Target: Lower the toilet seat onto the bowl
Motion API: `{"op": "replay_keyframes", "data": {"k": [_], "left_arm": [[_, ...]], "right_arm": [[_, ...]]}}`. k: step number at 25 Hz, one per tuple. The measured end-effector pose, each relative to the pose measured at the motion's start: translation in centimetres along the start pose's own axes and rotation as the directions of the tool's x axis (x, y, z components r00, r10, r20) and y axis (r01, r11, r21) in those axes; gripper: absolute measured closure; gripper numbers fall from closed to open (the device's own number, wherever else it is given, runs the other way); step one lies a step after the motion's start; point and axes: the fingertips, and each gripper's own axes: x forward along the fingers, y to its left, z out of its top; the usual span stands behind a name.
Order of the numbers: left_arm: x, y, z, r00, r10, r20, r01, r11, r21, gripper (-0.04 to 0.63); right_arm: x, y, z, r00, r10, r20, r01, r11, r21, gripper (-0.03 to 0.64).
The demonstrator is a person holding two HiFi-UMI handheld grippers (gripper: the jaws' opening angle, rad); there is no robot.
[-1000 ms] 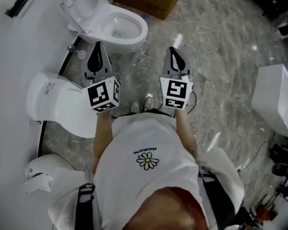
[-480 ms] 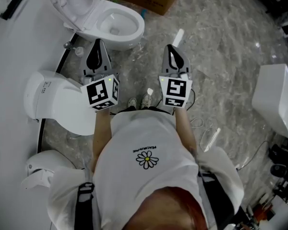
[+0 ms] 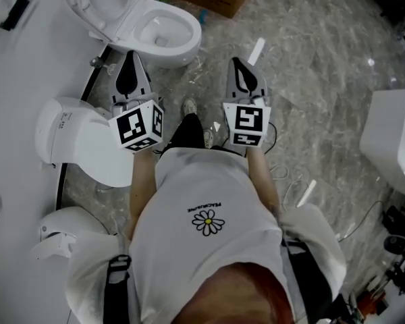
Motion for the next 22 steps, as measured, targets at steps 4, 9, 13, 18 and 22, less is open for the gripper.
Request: {"op": "replay_keyframes", "data": {"k": [4, 9, 13, 18, 22], "left_arm": [[1.0, -0.9, 1.1, 1.0, -0.004, 0.028, 0.004, 1.0, 0.005, 0.574], [1.7, -1.4, 1.4, 0.999, -0.002, 0.051, 0.004, 1.0, -0.031, 0.575], [2.5, -0.7, 1.8, 0.997, 0.018, 0.069, -0.017, 1.0, -0.005, 0.575], [5.1, -0.2, 0.8, 0.998, 0.007, 0.067, -0.007, 1.0, -0.004, 0.575], [7.8, 0.5, -1.0, 0.999, 0.019, 0.033, -0.019, 1.0, -0.001, 0.575]], "right_arm": [[0.5, -0.8, 0.8, 1.0, 0.01, 0.021, -0.01, 1.0, -0.005, 0.586], [1.3, -1.8, 1.4, 0.999, 0.009, 0.048, -0.008, 1.0, -0.016, 0.586], [2.5, -1.9, 1.9, 0.999, 0.013, 0.051, -0.012, 1.0, -0.027, 0.586], [5.3, -2.2, 1.6, 0.999, 0.015, 0.041, -0.014, 0.999, -0.035, 0.586], [7.8, -2.5, 0.6, 1.0, 0.021, 0.002, -0.021, 0.999, -0.045, 0.586]]}}
